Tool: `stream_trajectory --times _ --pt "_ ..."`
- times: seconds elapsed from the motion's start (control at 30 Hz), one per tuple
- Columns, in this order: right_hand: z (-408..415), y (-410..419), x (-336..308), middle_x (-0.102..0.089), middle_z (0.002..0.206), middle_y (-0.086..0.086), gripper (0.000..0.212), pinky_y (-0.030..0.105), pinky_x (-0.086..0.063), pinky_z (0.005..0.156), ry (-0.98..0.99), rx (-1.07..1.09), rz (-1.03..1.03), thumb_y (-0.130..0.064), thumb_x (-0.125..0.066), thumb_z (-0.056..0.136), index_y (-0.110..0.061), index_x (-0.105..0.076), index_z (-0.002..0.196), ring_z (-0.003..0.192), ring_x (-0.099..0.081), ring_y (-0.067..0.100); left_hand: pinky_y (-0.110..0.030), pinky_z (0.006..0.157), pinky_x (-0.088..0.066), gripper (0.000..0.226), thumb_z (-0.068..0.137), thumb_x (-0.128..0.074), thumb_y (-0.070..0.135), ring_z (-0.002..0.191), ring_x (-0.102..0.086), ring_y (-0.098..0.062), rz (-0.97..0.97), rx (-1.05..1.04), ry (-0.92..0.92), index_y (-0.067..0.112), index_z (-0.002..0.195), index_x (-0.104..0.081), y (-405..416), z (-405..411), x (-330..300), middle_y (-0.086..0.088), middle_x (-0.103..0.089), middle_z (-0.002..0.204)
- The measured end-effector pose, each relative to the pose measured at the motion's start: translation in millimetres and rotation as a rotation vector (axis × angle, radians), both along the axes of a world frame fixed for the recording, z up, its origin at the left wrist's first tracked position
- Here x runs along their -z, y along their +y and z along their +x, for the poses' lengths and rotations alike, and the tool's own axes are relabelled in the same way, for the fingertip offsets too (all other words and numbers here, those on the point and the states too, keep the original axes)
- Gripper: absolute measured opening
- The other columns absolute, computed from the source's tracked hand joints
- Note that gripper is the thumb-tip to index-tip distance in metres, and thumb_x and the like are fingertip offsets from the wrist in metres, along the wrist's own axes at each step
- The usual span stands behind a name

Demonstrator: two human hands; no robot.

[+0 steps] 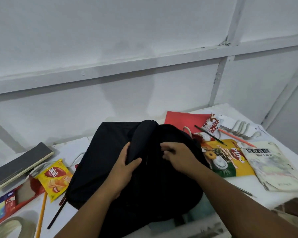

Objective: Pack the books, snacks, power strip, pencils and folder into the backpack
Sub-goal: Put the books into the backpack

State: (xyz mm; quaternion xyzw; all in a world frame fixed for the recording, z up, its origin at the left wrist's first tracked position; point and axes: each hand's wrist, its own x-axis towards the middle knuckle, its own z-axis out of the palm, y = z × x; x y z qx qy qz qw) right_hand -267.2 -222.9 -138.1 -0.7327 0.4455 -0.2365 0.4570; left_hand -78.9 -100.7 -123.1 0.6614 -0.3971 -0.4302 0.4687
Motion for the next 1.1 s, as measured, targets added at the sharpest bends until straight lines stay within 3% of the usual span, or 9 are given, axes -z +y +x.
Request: stream_trajectory --times 0.13,0.23,0.33,0.47,0.63,0.73,0.83,0.97,1.1 --pt "-53.6 34.9 -7.6 -0.072 0.101 -0.009 0.032 0.021 -0.057 0.082 -0.071 0.221 -0.137 0.001 -0.056 0.094 -0.025 -0.071 0.107 0.085 -0.071 0.002 -0.025 0.114 -0.025 0.087 0.094 -0.063 0.041 0.144 -0.026 -0.007 -0.043 0.085 -0.238 0.048 0.154 -0.001 3.7 -20.0 15.8 0.018 -0.019 0.158" --pt "-84.4 68.8 -0.2 -0.069 0.098 -0.013 0.030 0.013 -0.053 0.077 -0.074 0.430 -0.281 -0.001 -0.057 0.096 -0.028 -0.069 0.101 0.086 -0.067 0.000 -0.047 0.119 -0.017 0.104 0.080 -0.059 0.071 0.153 -0.002 -0.020 -0.009 0.212 -0.583 0.053 0.149 0.016 9.3 -45.8 33.3 0.004 0.007 0.166" --pt "-111.9 97.8 18.5 -0.064 0.106 -0.009 0.022 0.019 -0.052 0.080 0.063 0.570 -0.376 -0.006 -0.061 0.095 -0.025 -0.066 0.105 0.096 -0.063 0.007 -0.057 0.117 -0.012 0.122 0.053 -0.033 0.102 0.152 0.013 -0.028 0.039 0.297 -0.833 0.052 0.146 0.027 17.3 -69.7 46.9 -0.007 0.028 0.162" --pt "-129.7 126.6 46.2 -0.054 0.128 0.004 0.049 0.033 -0.042 0.099 0.431 0.543 -0.057 -0.042 -0.068 0.090 -0.015 -0.057 0.130 0.123 -0.049 0.025 -0.064 0.115 -0.011 0.132 0.041 -0.022 0.109 0.150 0.016 -0.038 -0.028 0.311 -0.977 0.049 0.152 0.017 20.4 -77.9 58.9 -0.010 0.034 0.160" --pt "-110.2 137.5 55.0 -0.042 0.126 0.004 0.063 0.038 -0.043 0.096 0.746 0.438 -0.051 -0.067 -0.054 0.086 -0.016 -0.053 0.123 0.121 -0.035 0.025 -0.074 0.109 -0.016 0.125 0.042 -0.052 0.100 0.149 0.012 -0.047 -0.119 0.401 -1.109 0.046 0.152 -0.027 24.4 -75.4 69.0 -0.007 0.030 0.162" --pt "-98.9 131.7 50.3 -0.042 0.121 0.005 0.058 0.036 -0.044 0.092 0.710 0.461 -0.021 -0.061 -0.058 0.088 -0.013 -0.051 0.121 0.120 -0.037 0.025 -0.076 0.107 -0.020 0.073 0.060 -0.072 0.073 0.150 0.006 -0.046 -0.201 0.383 -1.068 0.041 0.125 -0.061 25.3 -71.3 78.3 -0.004 0.022 0.165" --pt "-96.5 123.8 45.7 -0.046 0.115 0.006 0.061 0.034 -0.044 0.085 0.615 0.495 0.100 -0.056 -0.069 0.080 -0.012 -0.049 0.117 0.115 -0.044 0.026 -0.075 0.109 -0.020 0.048 0.066 -0.079 0.058 0.151 0.001 -0.044 -0.262 0.336 -1.027 0.040 0.108 -0.068 26.7 -67.8 86.3 -0.001 0.016 0.166" --pt "-105.1 108.6 38.9 -0.060 0.092 0.003 0.060 0.028 -0.045 0.058 0.477 0.524 0.270 -0.055 -0.076 0.060 -0.012 -0.054 0.096 0.084 -0.060 0.020 -0.073 0.108 -0.021 0.056 0.066 -0.072 0.064 0.151 0.000 -0.043 -0.275 0.309 -1.042 0.042 0.117 -0.064 26.2 -67.4 87.8 -0.002 0.014 0.167" --pt "-106.3 98.9 29.5 -0.056 0.074 0.010 0.031 0.024 -0.037 0.046 0.221 0.524 0.479 -0.031 -0.073 0.078 -0.005 -0.058 0.089 0.054 -0.061 0.020 -0.069 0.111 -0.019 0.075 0.069 -0.062 0.071 0.152 0.001 -0.040 -0.252 0.302 -1.045 0.047 0.138 -0.048 27.0 -65.9 87.6 0.001 0.017 0.166"
